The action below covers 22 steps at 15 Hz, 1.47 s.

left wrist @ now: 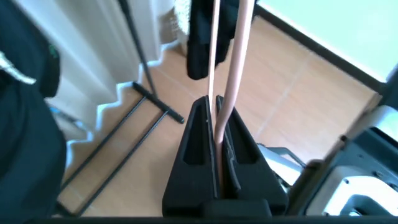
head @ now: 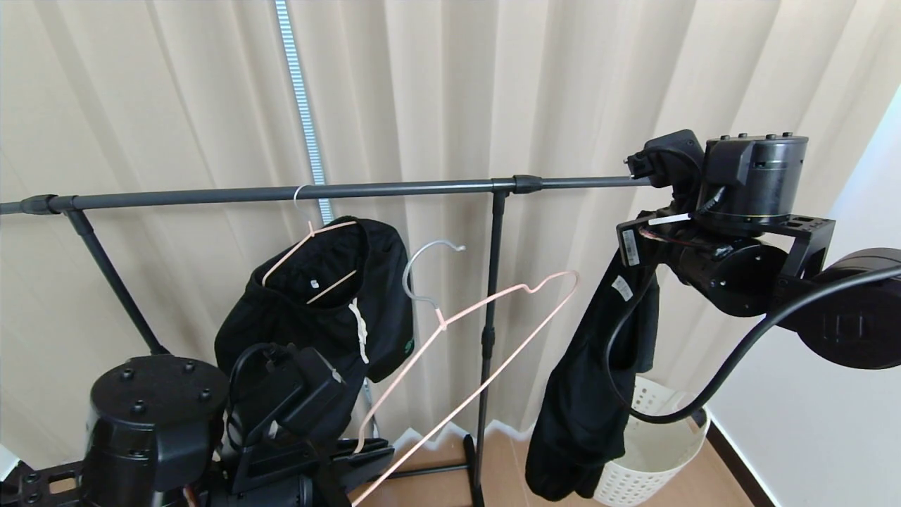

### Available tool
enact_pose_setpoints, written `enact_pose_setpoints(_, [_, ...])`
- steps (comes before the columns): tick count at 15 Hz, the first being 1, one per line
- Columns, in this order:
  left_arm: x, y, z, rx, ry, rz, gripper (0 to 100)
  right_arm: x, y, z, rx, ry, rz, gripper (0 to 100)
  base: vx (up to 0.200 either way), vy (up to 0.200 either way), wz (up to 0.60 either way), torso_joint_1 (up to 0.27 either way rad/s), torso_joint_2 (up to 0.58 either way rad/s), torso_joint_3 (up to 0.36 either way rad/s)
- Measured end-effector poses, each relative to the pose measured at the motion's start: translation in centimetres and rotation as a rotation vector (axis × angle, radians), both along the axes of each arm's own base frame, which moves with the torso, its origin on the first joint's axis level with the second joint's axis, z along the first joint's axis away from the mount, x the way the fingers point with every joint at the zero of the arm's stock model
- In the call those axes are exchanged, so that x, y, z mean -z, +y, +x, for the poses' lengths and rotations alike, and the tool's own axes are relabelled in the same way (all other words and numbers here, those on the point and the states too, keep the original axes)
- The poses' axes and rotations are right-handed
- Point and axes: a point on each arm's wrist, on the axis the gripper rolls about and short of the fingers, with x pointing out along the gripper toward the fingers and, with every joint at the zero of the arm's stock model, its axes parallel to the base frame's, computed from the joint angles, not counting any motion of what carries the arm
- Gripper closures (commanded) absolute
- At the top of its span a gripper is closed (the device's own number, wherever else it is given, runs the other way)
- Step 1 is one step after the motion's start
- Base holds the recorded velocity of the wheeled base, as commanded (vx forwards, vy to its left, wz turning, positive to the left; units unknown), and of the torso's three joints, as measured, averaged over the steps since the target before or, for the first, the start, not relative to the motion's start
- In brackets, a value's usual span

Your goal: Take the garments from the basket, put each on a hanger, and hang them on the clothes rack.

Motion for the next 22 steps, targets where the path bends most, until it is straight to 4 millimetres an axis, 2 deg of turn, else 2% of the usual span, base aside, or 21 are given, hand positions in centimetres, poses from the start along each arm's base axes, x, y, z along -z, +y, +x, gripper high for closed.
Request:
enact_pose_setpoints(4, [0.0,0.4,-0.5,0.025,0.006,-0.018,100,0.9,1.2,0.2,-0.002,-0.029,0.008,100,0.0,0.0,0.0,0.0,0.0,0.0])
enact_pose_setpoints(8, [-0.1,0.4,-0.7,0.07,0.014,-0.054,100,1.9,2.6,-0.8,-0.041,-0.003,-0.005,100,0.0,0.0,0.0,0.0,0.0,0.0])
enact_pose_setpoints(14, [-0.4,0.2,-0.5,0.057,0.024,-0.089,100,1.9,3.3,-1.5,-0.066,-0.028,0.006,100,0.0,0.0,0.0,0.0,0.0,0.0])
enact_pose_setpoints(22, [-0.5,-0.3,0.1,0.039,0.024,-0.121,100,2.4,5.2,-3.7,-0.134,-0.013,-0.008,100,0.0,0.0,0.0,0.0,0.0,0.0])
